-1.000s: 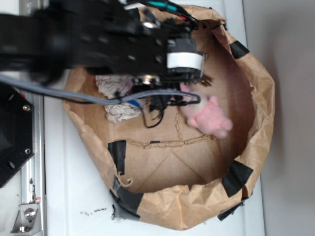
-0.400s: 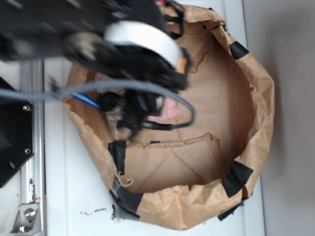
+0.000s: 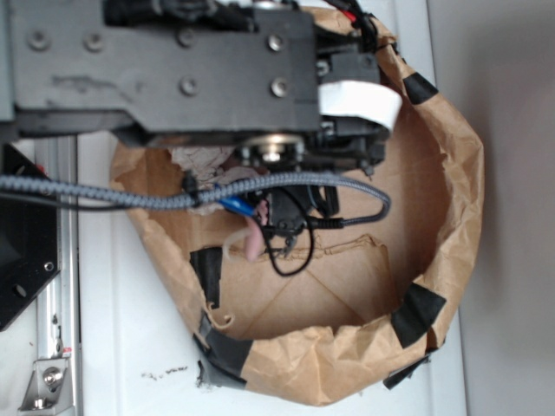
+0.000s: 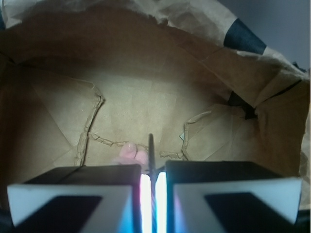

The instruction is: Grab the silver keys.

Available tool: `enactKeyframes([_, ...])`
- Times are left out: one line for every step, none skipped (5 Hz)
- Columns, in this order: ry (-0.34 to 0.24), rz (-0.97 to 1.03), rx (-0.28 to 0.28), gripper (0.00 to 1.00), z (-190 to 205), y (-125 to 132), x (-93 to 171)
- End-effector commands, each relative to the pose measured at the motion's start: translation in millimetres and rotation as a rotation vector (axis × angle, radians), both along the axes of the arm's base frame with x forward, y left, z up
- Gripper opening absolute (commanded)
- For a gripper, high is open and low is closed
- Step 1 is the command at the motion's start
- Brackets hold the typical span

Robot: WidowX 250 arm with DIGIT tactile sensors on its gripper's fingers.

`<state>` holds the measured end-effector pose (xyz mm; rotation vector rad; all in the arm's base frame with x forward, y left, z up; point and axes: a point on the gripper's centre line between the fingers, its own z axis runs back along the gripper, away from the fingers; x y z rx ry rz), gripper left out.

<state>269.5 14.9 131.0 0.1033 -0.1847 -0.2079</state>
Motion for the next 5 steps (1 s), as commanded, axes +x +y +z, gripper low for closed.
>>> enactKeyframes([-0.042,-0.176,-0.099,0.0,35.5,-8.6,-11.3])
enactKeyframes([-0.021,-0.143,-0.089,0.0,36.5,-7.3,-1.7])
enactKeyframes([0.0,-0.063,-0.056,0.0,33.9,-7.1,16.7])
enactKeyframes([-0.005,-0.038,-0.04,0.0,34.3,-8.2,21.0])
enactKeyframes([-0.005,-0.041,-0.046,0.0,33.9,-8.9,21.5])
